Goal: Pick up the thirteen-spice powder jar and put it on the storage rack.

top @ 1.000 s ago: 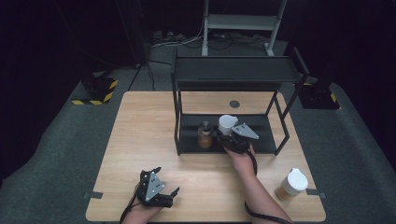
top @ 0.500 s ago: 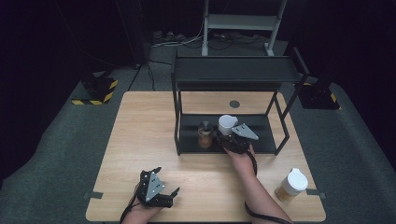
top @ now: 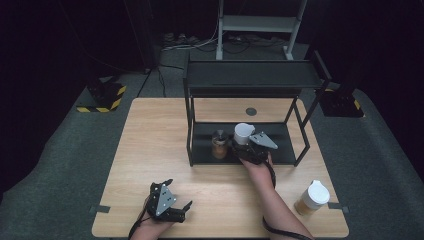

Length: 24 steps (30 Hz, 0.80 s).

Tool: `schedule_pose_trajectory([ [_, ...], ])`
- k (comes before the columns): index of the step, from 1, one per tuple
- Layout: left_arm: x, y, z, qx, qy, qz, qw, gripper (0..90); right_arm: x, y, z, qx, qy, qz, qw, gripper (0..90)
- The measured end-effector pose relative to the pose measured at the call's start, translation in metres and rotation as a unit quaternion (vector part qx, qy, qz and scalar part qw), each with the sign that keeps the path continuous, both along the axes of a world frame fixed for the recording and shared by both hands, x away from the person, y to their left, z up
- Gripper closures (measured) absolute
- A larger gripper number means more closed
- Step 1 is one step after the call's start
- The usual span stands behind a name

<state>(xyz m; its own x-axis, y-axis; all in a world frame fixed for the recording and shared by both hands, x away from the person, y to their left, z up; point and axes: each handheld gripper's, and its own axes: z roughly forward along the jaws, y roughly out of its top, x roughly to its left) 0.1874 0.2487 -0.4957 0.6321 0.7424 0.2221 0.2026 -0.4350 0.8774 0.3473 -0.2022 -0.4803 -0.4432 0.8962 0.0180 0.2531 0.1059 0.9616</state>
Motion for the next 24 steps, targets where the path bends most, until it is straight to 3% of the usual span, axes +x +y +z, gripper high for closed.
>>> schedule_pose_trajectory([
  [12,0.000,-0.001,0.000,0.002,0.000,0.000,1.0000,1.4,-0.006,-0.007,0.003,0.004,0.001,0.002,1.0000,3.4],
  [24,0.000,-0.001,0.000,0.002,0.000,0.001,1.0000,1.4,-0.016,-0.015,0.008,0.006,-0.002,0.010,0.9999,0.0],
])
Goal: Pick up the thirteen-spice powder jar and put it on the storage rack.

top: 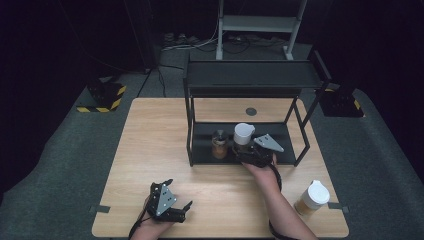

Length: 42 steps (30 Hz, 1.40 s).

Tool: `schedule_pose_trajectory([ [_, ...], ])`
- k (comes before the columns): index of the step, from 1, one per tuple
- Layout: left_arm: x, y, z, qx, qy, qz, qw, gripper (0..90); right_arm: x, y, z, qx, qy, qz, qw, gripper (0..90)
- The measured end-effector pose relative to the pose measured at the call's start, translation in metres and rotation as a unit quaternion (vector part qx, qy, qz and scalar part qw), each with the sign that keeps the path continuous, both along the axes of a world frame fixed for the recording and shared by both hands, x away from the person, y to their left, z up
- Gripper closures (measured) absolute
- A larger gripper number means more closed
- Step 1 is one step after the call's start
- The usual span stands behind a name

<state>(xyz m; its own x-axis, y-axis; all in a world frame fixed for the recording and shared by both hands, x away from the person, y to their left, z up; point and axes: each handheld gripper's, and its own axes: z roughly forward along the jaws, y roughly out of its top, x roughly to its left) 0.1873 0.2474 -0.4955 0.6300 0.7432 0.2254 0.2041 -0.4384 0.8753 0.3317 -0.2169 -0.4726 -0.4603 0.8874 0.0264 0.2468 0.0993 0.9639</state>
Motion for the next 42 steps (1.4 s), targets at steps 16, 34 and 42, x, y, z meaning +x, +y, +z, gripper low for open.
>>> schedule_pose_trajectory([
  [16,0.000,-0.002,0.000,0.003,0.001,0.003,1.0000,1.4,-0.022,-0.007,0.013,0.000,-0.012,0.009,0.9999,0.0],
  [34,0.000,-0.003,0.001,0.007,0.001,0.004,1.0000,1.4,-0.051,-0.017,0.021,-0.008,-0.024,0.011,0.9996,0.0],
  [42,0.000,-0.004,0.001,0.010,0.000,0.004,0.9999,1.4,-0.065,-0.023,0.021,-0.020,-0.030,0.011,0.9993,0.0],
])
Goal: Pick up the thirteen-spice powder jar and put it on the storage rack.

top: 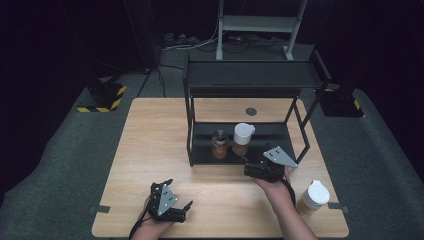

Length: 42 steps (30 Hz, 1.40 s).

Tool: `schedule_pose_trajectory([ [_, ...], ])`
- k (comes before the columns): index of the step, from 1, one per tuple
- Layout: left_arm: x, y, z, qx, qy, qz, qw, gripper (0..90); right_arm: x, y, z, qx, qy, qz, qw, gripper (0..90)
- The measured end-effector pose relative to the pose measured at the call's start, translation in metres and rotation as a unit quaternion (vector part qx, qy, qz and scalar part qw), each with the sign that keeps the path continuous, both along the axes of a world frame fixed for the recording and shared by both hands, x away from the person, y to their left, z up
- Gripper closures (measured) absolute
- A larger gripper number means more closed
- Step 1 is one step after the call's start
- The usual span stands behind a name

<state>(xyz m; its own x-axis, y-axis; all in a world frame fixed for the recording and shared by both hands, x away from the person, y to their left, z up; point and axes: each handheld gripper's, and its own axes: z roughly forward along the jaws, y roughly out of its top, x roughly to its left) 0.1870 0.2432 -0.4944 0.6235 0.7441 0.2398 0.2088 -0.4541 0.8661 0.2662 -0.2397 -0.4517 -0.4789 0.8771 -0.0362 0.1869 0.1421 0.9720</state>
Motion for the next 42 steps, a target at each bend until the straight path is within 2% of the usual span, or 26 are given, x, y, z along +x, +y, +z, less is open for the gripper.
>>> schedule_pose_trajectory([
  [17,-0.001,-0.001,0.000,0.003,-0.002,0.001,1.0000,1.4,-0.040,-0.007,-0.006,-0.028,-0.015,0.008,0.9995,0.0],
  [27,-0.001,-0.002,0.000,0.004,-0.003,0.002,1.0000,1.4,-0.063,-0.008,-0.019,-0.048,-0.012,0.015,0.9987,0.0],
  [33,-0.001,-0.002,0.000,0.004,-0.003,0.003,1.0000,1.4,-0.074,-0.007,-0.030,-0.069,-0.012,0.015,0.9975,0.0],
  [42,-0.002,-0.003,-0.001,0.007,-0.006,0.001,1.0000,1.4,-0.085,-0.006,-0.047,-0.092,0.005,0.017,0.9956,0.0],
])
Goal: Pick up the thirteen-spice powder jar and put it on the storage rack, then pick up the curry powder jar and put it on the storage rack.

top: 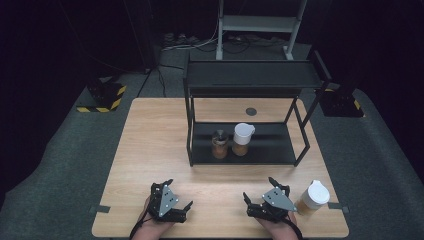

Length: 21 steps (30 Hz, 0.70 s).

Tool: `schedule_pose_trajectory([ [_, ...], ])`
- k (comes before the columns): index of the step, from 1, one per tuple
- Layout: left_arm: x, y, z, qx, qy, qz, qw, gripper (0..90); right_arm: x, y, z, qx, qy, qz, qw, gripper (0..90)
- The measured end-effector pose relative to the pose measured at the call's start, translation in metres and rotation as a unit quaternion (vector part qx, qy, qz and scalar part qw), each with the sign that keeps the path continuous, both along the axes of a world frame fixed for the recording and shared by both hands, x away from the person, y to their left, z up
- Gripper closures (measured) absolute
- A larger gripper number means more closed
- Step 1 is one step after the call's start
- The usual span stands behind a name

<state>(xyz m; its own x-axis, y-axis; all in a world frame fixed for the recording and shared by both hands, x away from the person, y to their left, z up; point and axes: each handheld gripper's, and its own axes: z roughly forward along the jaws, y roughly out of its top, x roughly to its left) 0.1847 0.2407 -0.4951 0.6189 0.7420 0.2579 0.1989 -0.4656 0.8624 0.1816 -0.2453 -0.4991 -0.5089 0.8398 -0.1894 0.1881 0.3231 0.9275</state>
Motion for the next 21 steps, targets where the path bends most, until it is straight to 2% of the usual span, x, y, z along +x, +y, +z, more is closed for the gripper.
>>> schedule_pose_trajectory([
  [7,-0.0009,-0.0005,-0.0005,-0.002,-0.001,0.005,1.0000,1.4,0.0001,0.0075,-0.0018,-0.036,0.013,0.002,0.9993,0.0],
  [13,-0.0016,-0.0005,-0.0009,0.000,-0.004,0.003,1.0000,1.4,-0.0001,0.0080,-0.0020,-0.036,0.012,-0.002,0.9993,0.0],
  [17,-0.0022,-0.0028,-0.0008,0.007,-0.006,0.003,1.0000,1.4,0.0005,0.0098,-0.0008,-0.045,0.014,0.002,0.9989,0.0],
  [21,-0.0021,-0.0041,-0.0007,0.010,-0.006,0.001,0.9999,1.4,0.0007,0.0082,-0.0013,-0.037,0.015,0.002,0.9992,0.0],
])
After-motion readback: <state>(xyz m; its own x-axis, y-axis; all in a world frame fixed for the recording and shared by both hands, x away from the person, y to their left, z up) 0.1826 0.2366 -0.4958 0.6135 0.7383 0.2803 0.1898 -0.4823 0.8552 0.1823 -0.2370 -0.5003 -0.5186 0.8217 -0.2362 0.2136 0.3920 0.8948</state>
